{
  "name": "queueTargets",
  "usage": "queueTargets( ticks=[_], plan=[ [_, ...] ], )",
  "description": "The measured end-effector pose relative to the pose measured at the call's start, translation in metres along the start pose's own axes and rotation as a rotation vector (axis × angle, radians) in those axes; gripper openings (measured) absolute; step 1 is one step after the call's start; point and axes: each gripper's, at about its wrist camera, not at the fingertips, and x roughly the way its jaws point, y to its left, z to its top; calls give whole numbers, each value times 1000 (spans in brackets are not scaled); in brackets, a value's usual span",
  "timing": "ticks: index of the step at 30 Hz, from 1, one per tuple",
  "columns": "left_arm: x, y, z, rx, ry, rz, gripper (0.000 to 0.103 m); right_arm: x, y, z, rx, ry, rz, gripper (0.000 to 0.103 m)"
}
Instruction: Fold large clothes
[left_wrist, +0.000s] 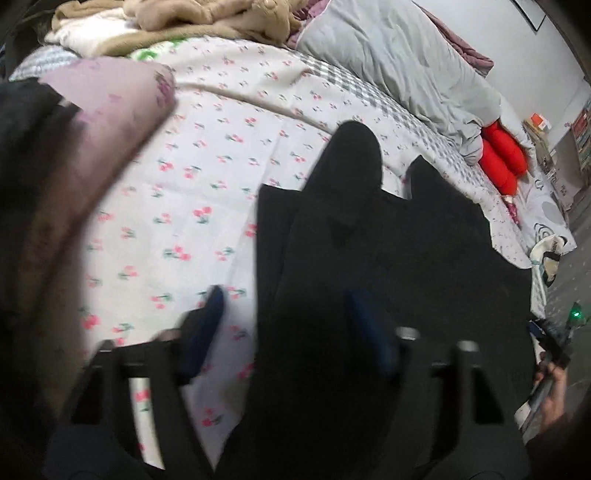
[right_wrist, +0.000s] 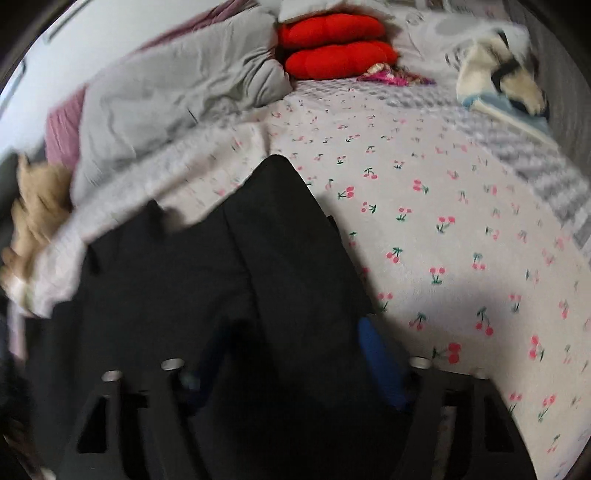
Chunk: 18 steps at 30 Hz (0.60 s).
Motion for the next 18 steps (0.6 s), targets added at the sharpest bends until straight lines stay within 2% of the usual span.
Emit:
queueTargets(
  ticks=[1,2,3,5,8,10,11,12,13,16,18],
  plan=[
    [1,-4,1,-7,-18,-17,36,0,4,0,-20,-22,-12,30],
    [1,-9,2,-10,-39,-30,22,-1,7,1,-29,-45,4,3],
    [-1,-15,4,-4,-67,-32,8,-3,8,2,-18,-57,15,3],
    [-9,-25,9,5,-130,-69,6,-14,11,7,1,-121,24,2],
    [-31,-41,22,15,-250,-127,6,-48,21,23,-15,-293,-11,2],
    [-42,-46,30,9,-320,-151,6,-57,22,33,-11,-346,-36,2],
    [-43,-46,34,4,-348,-143,6,-56,19,36,3,-332,-27,2],
    [-39,-46,36,4,-351,-119,6,-51,14,37,31,-300,22,2],
    [-29,-44,37,-1,-331,-93,6,-43,10,36,54,-258,53,3],
    [8,-30,37,-56,-212,-44,6,-15,1,32,89,-104,97,23],
    [24,-21,36,-83,-157,-30,6,-2,0,27,72,-40,73,43]
  ],
)
